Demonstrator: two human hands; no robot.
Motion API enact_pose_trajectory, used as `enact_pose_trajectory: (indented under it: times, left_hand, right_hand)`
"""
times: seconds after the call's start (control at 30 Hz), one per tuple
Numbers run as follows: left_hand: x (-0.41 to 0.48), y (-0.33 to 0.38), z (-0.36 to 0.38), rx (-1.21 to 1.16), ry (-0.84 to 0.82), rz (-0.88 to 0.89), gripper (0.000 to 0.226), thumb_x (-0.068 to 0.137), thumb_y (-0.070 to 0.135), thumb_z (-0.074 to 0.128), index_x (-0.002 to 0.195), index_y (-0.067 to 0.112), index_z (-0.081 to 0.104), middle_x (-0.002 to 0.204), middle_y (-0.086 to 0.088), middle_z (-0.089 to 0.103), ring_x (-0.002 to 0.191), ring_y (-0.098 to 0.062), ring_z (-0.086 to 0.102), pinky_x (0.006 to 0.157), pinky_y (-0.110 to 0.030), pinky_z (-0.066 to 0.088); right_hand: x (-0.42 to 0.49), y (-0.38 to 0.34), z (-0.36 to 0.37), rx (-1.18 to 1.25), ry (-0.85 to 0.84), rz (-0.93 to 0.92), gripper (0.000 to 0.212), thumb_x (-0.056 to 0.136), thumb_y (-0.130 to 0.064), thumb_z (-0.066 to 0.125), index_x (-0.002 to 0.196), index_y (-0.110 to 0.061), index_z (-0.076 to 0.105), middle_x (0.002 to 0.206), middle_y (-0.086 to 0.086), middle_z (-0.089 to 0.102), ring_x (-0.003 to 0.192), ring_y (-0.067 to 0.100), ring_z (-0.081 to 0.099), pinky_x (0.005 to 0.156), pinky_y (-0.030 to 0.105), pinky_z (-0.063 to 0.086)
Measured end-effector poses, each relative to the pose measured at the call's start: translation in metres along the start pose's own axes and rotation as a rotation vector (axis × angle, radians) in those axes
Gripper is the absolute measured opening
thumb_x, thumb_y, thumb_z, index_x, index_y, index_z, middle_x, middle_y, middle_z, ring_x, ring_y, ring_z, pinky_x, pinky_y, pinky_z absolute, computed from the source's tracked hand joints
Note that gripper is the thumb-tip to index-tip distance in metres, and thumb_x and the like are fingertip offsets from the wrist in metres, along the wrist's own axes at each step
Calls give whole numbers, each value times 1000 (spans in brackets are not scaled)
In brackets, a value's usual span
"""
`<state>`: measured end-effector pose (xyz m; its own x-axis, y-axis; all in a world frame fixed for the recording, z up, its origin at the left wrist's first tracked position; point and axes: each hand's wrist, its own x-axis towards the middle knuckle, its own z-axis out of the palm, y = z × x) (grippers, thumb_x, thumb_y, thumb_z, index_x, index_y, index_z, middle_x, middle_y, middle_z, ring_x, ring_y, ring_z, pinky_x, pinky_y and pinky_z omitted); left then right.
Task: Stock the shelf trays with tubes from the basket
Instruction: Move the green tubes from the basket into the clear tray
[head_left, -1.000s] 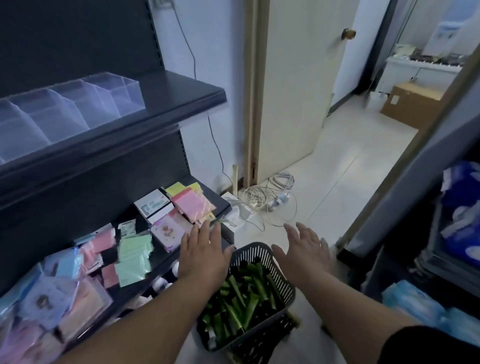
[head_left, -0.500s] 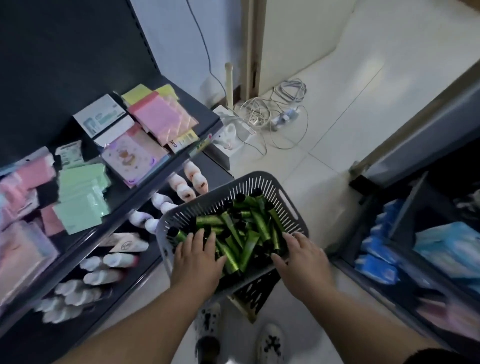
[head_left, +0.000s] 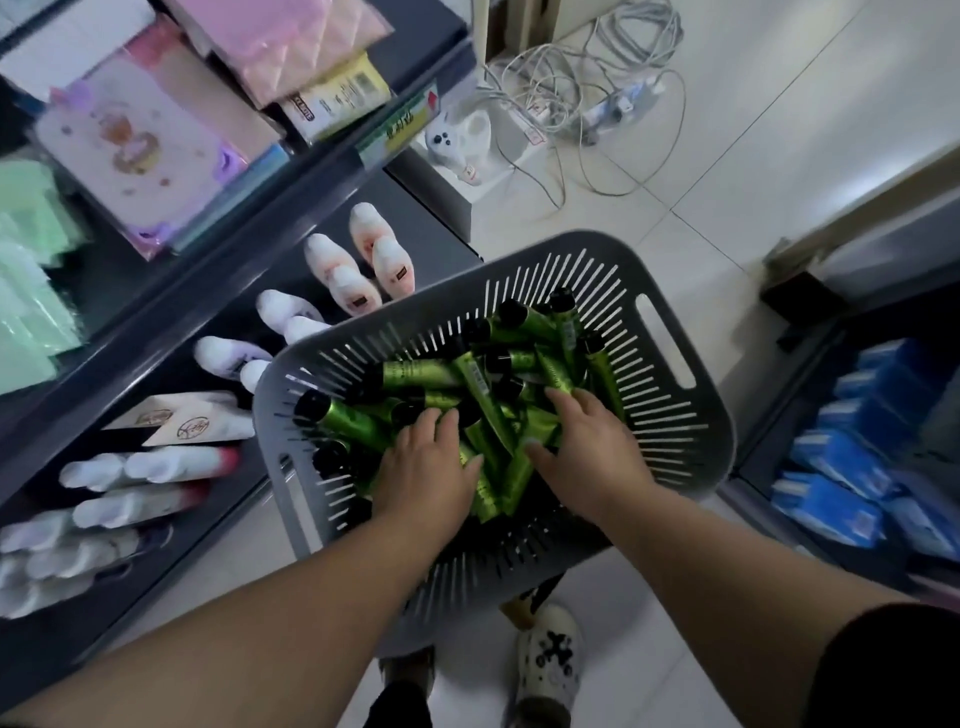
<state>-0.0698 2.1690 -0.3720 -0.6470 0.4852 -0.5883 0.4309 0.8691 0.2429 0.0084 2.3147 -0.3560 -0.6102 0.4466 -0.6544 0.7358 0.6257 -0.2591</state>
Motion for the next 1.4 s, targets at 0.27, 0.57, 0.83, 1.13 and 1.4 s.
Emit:
enact_pose_trajectory:
  times: [0.27,0.57,0.83,1.13,1.4]
  left_hand:
    - [42,19,6,-7,-16,52,59,99,42,38,151,33,11,156,-8,17,141,-27,16,112,-38,21]
    - [50,31,16,-138,-70,5,66,96,39,49,151,26,16,155,-11,18,143,-27,14,114,-38,21]
    - [27,45,3,-394,108,171,54,92,28,59,142,26,38,148,-7,33,135,-24,34,107,-31,34]
    - [-40,58,-74,-645,405,106,45,77,15,76,111,17,47,117,-1,46,101,-8,44,80,-1,26]
    - [-120,61,-157,-575,502,141,45,80,1,65,123,11,53,152,-1,25,136,-12,29,83,14,11]
  right_hand:
    - [49,13,19,97,-128,124,70,92,-34,56,151,-34,17,156,10,22,136,34,35,107,43,39]
    - [51,14,13,143,-143,146,60,87,-9,58,141,-34,45,140,9,48,121,28,53,99,32,47]
    - [20,11,-2,435,-80,201,54,92,-5,53,134,-39,52,130,5,57,89,18,58,62,23,49]
    - [-52,0,-54,789,42,186,46,90,-4,55,110,-43,66,84,3,65,37,8,38,36,21,31]
    - [-134,-28,-132,827,119,11,37,92,-12,55,122,-34,59,94,5,65,43,8,44,38,18,37]
